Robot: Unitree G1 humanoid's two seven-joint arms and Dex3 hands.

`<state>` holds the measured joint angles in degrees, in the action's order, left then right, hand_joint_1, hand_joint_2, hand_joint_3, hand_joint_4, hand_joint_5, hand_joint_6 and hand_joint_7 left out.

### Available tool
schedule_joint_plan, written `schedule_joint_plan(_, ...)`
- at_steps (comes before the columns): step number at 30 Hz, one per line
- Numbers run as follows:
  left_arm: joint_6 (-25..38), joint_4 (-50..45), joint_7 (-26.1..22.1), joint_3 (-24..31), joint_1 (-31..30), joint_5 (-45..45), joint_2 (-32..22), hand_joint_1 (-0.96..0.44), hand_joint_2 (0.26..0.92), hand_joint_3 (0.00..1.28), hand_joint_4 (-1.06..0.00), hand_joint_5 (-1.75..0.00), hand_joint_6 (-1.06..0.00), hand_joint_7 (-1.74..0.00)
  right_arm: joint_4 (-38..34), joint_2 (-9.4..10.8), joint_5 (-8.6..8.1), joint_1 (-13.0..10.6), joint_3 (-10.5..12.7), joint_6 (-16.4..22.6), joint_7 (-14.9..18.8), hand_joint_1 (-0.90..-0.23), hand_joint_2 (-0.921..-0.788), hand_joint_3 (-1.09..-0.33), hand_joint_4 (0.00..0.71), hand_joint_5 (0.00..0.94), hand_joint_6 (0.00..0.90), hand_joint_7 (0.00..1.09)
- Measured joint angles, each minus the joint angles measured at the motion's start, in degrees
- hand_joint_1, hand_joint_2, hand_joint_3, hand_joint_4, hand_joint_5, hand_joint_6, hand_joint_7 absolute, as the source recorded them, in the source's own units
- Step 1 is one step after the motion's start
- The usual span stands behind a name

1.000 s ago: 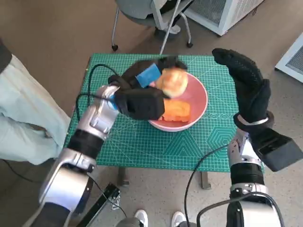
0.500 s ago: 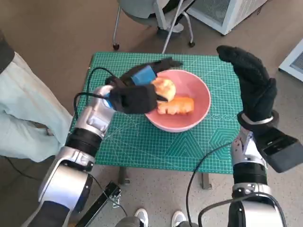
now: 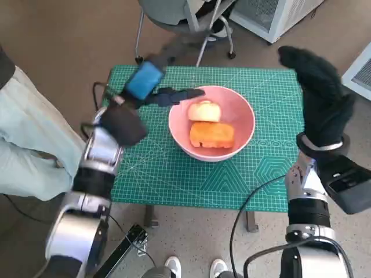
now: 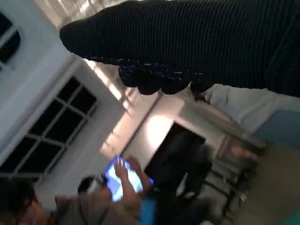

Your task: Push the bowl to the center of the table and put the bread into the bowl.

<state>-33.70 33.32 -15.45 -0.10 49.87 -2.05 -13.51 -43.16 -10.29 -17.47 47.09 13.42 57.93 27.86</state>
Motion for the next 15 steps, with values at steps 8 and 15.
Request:
schedule_joint_plan(8,-1.9,-9.7,3.9,1.7,-6.6,4.8,5.6,-0.43,0.921,0.32,-0.27,-0.01,-0.09,-0.66,3.3,0.7,2.63,0.6,-0.5,-1.1,-5.5,-0.564,-0.921,-0.726,0.353,0.001,0.050,0.78)
schedule_joint_plan(15,1.6,-13.8,2.4,1.8,-9.3,9.6,7.6,-0.44,0.921,0.35,-0.27,-0.01,-0.02,-0.71,4.5,1.2,4.07,1.3,-1.5,-2.1,-6.8,-0.561,-0.921,-0.728,0.349,0.000,0.052,0.78)
